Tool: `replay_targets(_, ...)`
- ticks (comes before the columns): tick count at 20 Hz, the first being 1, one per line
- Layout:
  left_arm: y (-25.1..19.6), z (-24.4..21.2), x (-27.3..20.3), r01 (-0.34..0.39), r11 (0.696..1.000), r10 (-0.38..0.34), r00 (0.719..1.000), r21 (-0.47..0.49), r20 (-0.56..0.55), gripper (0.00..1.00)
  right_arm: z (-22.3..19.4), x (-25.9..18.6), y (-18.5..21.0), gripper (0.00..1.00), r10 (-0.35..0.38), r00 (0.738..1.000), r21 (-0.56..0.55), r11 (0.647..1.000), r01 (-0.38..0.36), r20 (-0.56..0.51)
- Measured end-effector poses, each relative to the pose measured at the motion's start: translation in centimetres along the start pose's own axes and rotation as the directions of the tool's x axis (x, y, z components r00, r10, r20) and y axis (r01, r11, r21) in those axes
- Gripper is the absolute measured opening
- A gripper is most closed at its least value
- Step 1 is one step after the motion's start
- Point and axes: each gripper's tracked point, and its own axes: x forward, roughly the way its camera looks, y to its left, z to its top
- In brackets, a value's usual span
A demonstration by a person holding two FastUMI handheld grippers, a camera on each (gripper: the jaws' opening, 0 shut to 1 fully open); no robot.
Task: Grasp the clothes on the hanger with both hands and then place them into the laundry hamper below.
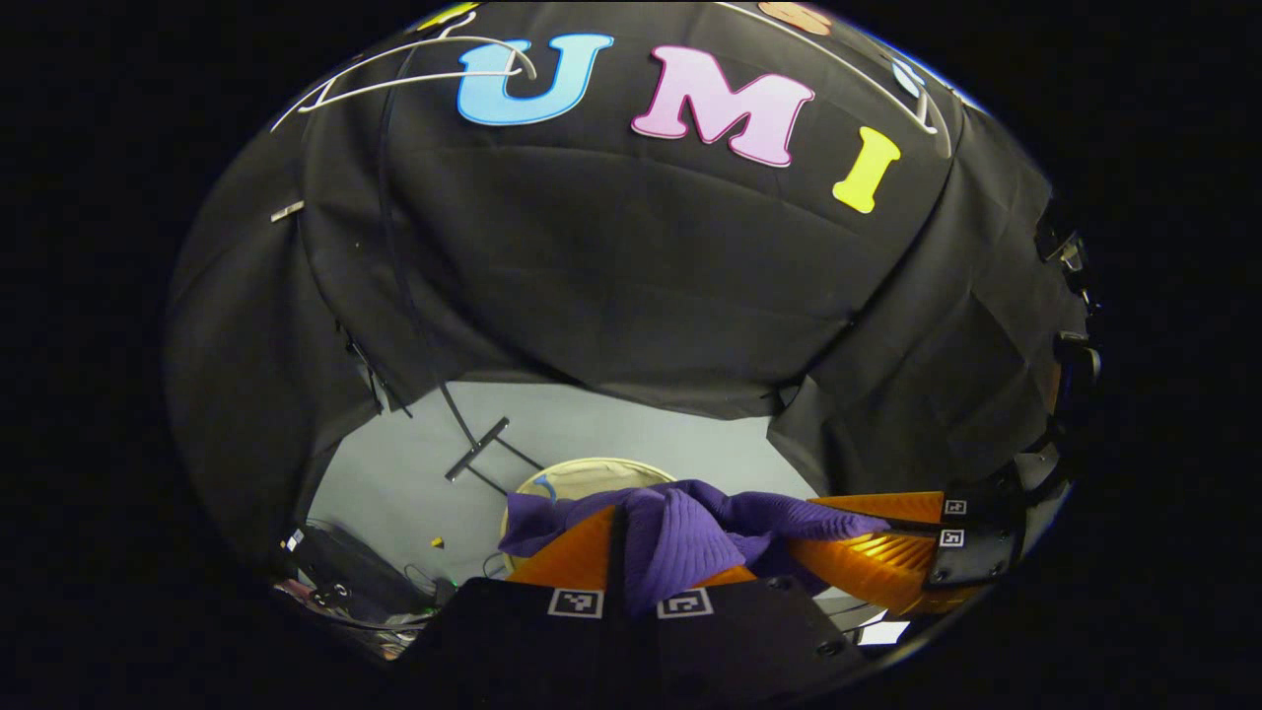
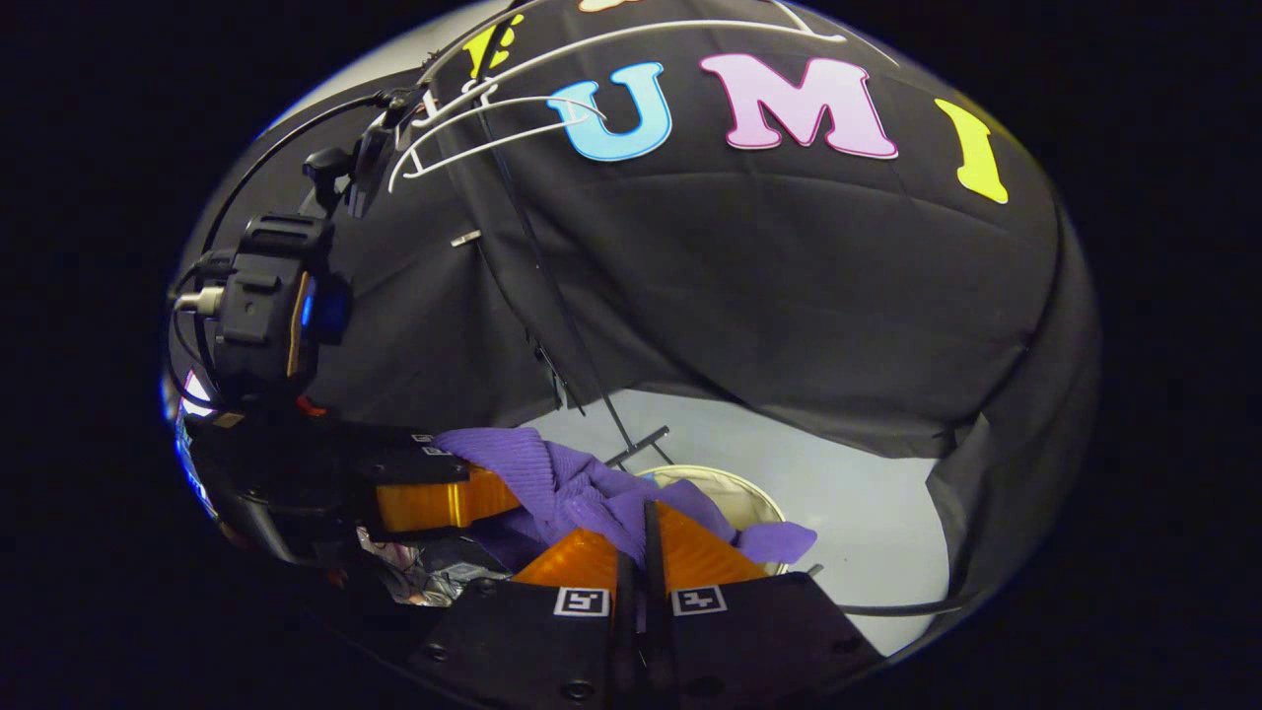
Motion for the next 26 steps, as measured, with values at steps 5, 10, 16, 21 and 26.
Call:
replay_targets(5,1.1,-1.3,1.2,-0.035,0.999,0.032,0.997,-0.034,-0.073,0.07,-1.9,0.8,-2.3,0.08,-0.05,0.996,0.02,0.998,0.051,-0.073)
replay_targets(10,1.8,-1.9,1.9,-0.05,0.998,0.045,0.992,-0.039,-0.116,0.07,-2.2,1.6,-2.3,0.08,-0.043,0.993,0.04,0.998,0.048,-0.108)
replay_targets(16,2.1,-2.2,2.5,-0.061,0.998,0.055,0.988,-0.036,-0.144,0.07,-2.8,2.0,-2.0,0.08,-0.031,0.99,-0.001,1.0,0.031,-0.136)
replay_targets(21,2.7,-2.6,2.3,-0.056,0.996,0.046,0.988,-0.072,-0.145,0.06,-3.4,2.6,-2.8,0.08,-0.058,0.986,0.011,0.998,0.06,-0.155)
replay_targets(26,3.8,-2.4,2.9,-0.084,0.995,0.075,0.987,-0.059,-0.14,0.95,-2.8,2.3,-3.3,0.77,-0.079,0.986,-0.025,0.997,0.076,-0.147)
